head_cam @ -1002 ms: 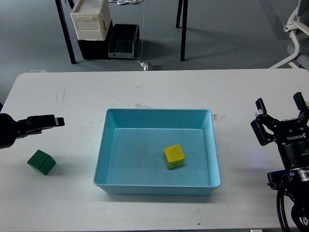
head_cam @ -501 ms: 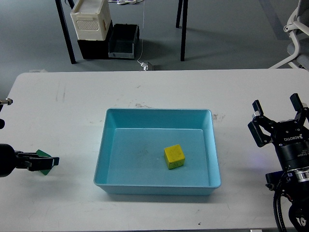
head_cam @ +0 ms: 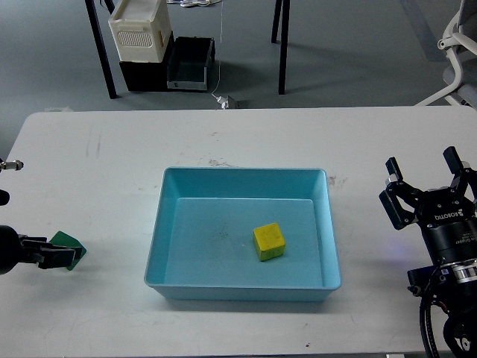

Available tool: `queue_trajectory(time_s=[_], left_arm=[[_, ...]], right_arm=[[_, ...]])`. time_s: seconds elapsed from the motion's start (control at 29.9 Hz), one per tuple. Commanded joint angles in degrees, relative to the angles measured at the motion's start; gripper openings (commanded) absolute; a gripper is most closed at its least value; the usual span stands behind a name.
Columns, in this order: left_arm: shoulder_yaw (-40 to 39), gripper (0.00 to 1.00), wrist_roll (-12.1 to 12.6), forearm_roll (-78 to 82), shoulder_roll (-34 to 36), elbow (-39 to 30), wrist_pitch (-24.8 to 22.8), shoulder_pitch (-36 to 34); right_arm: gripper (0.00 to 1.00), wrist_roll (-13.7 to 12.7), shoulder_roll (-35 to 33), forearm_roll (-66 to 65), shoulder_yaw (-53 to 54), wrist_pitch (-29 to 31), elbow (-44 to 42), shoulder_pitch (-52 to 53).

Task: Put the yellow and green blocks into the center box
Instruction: 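Lower the left gripper onto the green cube and close on it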

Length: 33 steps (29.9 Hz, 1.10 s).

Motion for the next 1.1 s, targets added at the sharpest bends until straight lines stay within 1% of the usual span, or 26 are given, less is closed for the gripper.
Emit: queue_trajectory(time_s=[0.0,0.13,0.3,0.8,0.93,1.04,1.07], left_arm=[[0.7,0.9,0.0,1.4,-0.9,2.5,-0.1,-0.1],[0.7,0.9,-0.1,2.0,-0.9,2.9,-0.1,-0.1],[0.7,0.9,-1.0,2.0,-2.0,2.9,-0.1,0.1],[1.2,0.89,-1.1,2.1,-2.2,3.3,-0.1,-1.1],[2.1,0.8,-1.1,2.1,-2.2,3.3,-0.1,-1.2],[2.2,0.65,-1.1,2.1,-2.9,3.4,-0.1,-1.2],[2.3,0.62,-1.2,2.0,-2.9,3.4,-0.1,-1.2]], right_arm=[[1.0,0.0,0.0,0.0,0.0,0.0,0.0,-0.2],[1.0,0.0,0.0,0.0,0.0,0.0,-0.1,-0.2],[1.0,0.0,0.0,0.0,0.0,0.0,0.0,-0.3],[1.0,0.0,-0.3,0.0,0.3,0.1,0.0,-0.3],[1.0,0.0,-0.2,0.0,0.4,0.0,0.0,-0.3],[1.0,0.0,-0.2,0.0,0.4,0.1,-0.1,-0.3],[1.0,0.0,-0.1,0.0,0.4,0.1,-0.1,-0.3]])
